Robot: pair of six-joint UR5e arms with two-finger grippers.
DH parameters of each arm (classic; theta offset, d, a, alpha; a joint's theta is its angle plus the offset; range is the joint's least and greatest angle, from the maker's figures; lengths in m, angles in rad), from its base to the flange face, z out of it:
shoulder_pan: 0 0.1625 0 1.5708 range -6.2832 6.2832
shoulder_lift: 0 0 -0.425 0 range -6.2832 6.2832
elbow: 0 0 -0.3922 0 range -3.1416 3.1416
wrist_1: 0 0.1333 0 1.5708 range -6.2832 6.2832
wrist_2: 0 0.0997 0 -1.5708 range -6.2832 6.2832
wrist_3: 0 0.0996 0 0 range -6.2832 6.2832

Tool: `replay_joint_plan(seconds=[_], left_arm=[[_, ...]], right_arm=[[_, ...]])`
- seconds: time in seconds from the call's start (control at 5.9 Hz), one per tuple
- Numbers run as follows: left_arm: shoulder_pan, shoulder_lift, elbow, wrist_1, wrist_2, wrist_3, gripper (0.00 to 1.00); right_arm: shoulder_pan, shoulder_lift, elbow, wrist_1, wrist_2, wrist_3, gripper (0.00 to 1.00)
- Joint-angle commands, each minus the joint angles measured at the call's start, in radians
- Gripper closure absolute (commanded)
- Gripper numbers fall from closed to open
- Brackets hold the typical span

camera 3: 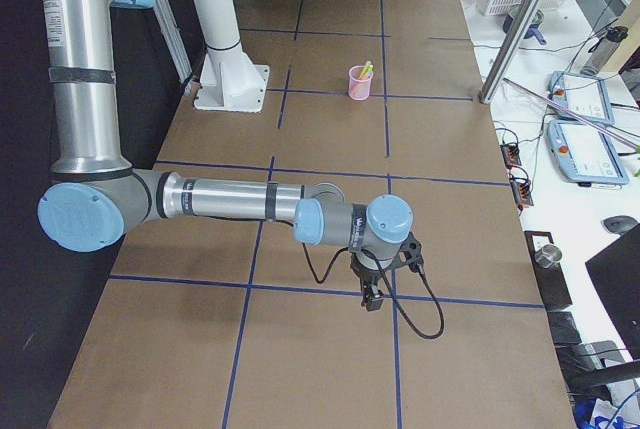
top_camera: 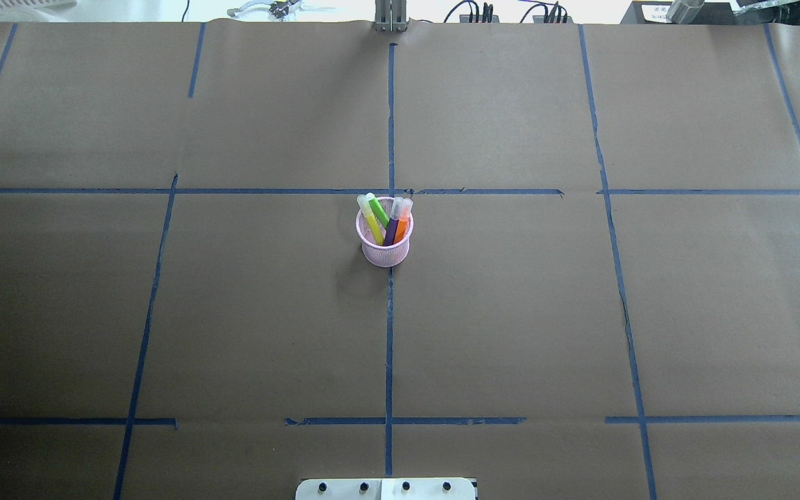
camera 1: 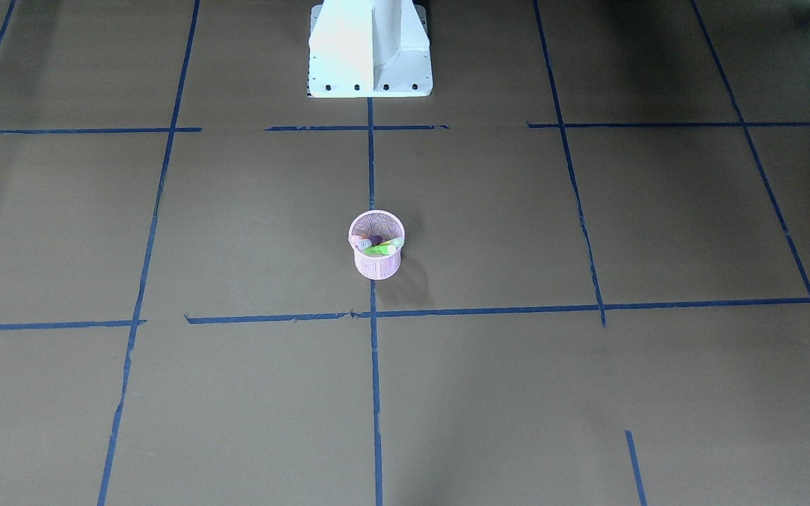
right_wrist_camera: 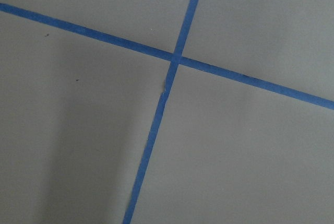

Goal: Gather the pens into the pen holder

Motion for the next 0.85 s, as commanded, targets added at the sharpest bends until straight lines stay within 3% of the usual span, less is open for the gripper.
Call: replay_joint_plan(seconds=[0.0,0.17,0.68], left_arm=[[-0.003,0.001,-0.005,0.000,0.000,0.000,0.00],[-0.005,0.001,-0.010,0.000,0.000,0.000,0.00],[-0.005,0.001,-0.010,0.000,0.000,0.000,0.00]], right_arm=[[0.051,-0.055,0.131,-0.037,0.004,0.014,0.00],[0.049,-0.049,0.213,-0.112,-0.005,0.057,0.00],[0.046,-0.060,0.200,-0.122,-0.010,0.066,0.00]])
